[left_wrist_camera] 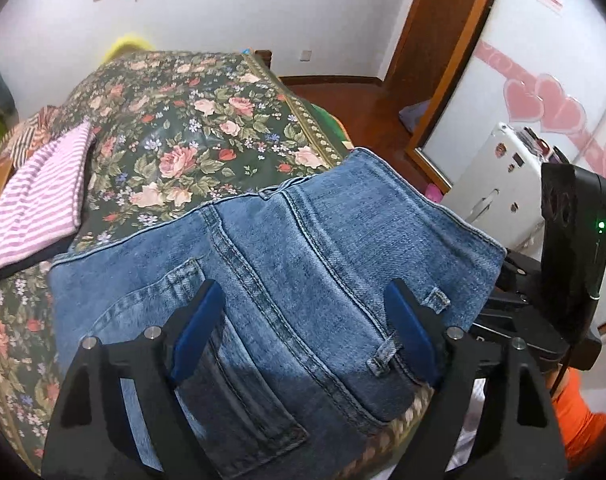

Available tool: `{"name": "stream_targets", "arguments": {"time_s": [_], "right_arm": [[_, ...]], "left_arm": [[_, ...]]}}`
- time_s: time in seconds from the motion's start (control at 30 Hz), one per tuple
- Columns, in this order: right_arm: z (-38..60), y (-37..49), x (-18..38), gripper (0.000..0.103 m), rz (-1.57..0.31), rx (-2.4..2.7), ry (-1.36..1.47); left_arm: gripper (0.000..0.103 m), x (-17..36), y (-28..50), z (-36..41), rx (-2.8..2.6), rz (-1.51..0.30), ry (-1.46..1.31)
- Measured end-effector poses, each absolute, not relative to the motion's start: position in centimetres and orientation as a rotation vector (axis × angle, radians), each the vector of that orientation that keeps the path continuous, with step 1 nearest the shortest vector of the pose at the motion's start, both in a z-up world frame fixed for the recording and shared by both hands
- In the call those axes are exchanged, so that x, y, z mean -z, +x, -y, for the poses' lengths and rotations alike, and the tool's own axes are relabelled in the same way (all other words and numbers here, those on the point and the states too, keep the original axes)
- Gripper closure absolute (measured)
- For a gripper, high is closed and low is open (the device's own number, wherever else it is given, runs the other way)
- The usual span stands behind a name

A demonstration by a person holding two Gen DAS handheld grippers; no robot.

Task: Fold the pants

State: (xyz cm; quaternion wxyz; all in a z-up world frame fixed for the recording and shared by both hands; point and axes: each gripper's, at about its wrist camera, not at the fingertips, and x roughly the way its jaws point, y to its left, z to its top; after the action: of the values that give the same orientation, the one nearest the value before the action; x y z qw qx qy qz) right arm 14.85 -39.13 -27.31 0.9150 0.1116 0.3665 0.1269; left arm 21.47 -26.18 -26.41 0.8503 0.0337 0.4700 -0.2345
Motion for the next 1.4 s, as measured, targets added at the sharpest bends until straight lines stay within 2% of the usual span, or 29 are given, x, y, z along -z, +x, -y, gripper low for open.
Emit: {"name": "stream_targets", "arguments": {"time_s": [0.1,0.17,0.23,0.33,0.4,0.5,0.63,0.83,0.9,1.17,1.4], "right_arm": [[40.7,16.1,30.2,0.056,-0.857,-0.203,0.219],[41.9,15.5,31.2,0.056,-0.881,-0.19,0.228],[43.4,14.2,31.1,0.051,-0.88,-0.179,0.246],[44.9,11.9,29.0,0.04,-0.825,-0.174,0.264],[45.0,10.5,26.9,0.027,-0.758,-0.181,0.258],[44.0,9.9,25.2,0.019,-0.703,-0.22,0.257],[41.7,11.1,25.5,0.019,-0.707,-0.244,0.248],[40.8,14.0,30.5,0.017,-0.825,-0.209,0.241],[41.5,14.1,31.7,0.0,-0.814,-0.195,0.254],[41.9,14.4,32.6,0.0,-0.824,-0.204,0.22],[43.5,11.9,29.8,0.0,-0.813,-0.151,0.266]], "left_arm": [[0.018,29.4,23.5,27.0,0.454,-1.089,0.06],[0.016,30.3,23.6,27.6,0.433,-1.066,0.099],[0.015,30.4,23.2,28.4,0.423,-1.034,0.156],[0.014,30.7,23.3,28.4,0.418,-1.028,0.16],[0.013,30.8,23.7,28.3,0.416,-1.032,0.151],[0.012,31.0,24.2,28.5,0.396,-1.031,0.15],[0.012,31.0,24.4,28.5,0.39,-1.032,0.142],[0.014,30.9,24.0,27.8,0.4,-1.036,0.159],[0.014,31.1,23.8,28.0,0.4,-1.03,0.182],[0.014,31.0,23.6,28.0,0.415,-1.04,0.184],[0.014,26.9,22.5,24.7,0.475,-1.032,0.205]]}}
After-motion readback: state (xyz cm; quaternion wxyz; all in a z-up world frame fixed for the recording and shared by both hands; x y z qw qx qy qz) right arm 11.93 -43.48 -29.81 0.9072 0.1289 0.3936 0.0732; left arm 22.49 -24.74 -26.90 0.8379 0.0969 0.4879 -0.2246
